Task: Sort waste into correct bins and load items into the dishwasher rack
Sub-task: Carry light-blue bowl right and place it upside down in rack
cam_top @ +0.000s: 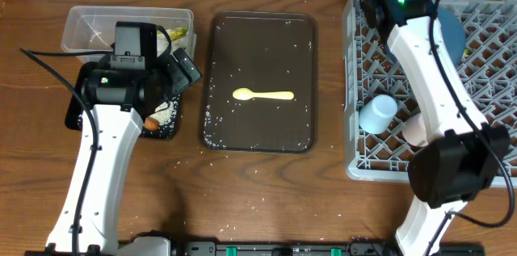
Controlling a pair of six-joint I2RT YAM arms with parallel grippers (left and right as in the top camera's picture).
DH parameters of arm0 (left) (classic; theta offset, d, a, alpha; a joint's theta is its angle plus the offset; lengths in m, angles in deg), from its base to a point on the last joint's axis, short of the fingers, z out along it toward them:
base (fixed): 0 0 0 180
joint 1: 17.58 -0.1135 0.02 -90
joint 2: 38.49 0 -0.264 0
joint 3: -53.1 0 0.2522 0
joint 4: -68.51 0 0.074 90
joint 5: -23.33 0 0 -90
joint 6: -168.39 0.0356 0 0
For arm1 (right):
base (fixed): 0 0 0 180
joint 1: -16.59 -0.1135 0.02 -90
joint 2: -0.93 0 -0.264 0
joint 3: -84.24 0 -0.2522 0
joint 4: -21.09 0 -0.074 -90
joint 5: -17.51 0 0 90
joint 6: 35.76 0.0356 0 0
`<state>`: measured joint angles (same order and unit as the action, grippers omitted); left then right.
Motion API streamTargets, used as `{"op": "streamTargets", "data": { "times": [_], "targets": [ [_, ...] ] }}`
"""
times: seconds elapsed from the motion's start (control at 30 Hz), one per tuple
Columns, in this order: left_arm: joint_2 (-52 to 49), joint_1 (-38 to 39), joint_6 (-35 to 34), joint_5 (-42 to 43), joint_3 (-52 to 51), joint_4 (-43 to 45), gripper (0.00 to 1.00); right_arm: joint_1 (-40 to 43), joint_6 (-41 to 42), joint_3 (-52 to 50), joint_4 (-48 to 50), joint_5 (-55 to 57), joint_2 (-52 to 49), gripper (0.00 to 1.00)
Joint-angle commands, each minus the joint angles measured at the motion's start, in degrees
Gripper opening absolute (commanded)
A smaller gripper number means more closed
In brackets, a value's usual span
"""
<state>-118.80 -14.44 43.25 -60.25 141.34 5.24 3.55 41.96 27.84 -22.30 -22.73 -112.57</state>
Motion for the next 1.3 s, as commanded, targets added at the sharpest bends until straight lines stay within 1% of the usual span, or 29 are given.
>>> {"op": "streamTargets", "data": {
  "times": [0.0,0.13,0.23,0.37,0.53,0.67,0.8,0.93,1.07,1.17,1.27],
  "targets": [
    [-0.3,-0.2,0.0,-0.7,-0.4,-0.2,0.99,0.9,-13.6,-0.2,3.4,4.6,-2.3,0.01],
    [-0.3,-0.2,0.0,-0.7,-0.4,-0.2,0.99,1.1,-19.8,-0.2,8.3,6.4,-4.8,0.01],
    [-0.3,-0.2,0.0,-0.7,-0.4,-0.2,0.99,1.0,-22.6,-0.2,8.6,6.5,-6.3,0.01],
    [-0.3,-0.2,0.0,-0.7,-0.4,-0.2,0.99,1.1,-23.7,-0.2,7.9,7.9,-8.6,0.01],
    [-0.3,-0.2,0.0,-0.7,-0.4,-0.2,0.99,1.0,-23.8,-0.2,6.0,9.6,-11.5,0.01],
    [-0.3,-0.2,0.0,-0.7,-0.4,-0.2,1.00,1.0,-23.7,-0.2,1.3,10.5,-13.1,0.01],
    [-0.3,-0.2,0.0,-0.7,-0.4,-0.2,1.00,1.0,-19.8,-0.4,-3.2,10.5,-13.4,0.01],
    [-0.3,-0.2,0.0,-0.7,-0.4,-0.2,1.00,1.0,-19.3,-0.4,-4.5,10.4,-13.4,0.01],
    [-0.3,-0.2,0.0,-0.7,-0.4,-0.2,1.00,1.2,-19.3,-0.5,-3.7,10.7,-13.4,0.01],
    [-0.3,-0.2,0.0,-0.7,-0.4,-0.2,1.00,1.7,-19.1,-0.5,0.0,14.0,-13.4,0.01],
    [-0.3,-0.2,0.0,-0.7,-0.4,-0.2,1.00,2.1,-19.1,-0.5,2.9,15.0,-13.4,0.01]
  ]
}}
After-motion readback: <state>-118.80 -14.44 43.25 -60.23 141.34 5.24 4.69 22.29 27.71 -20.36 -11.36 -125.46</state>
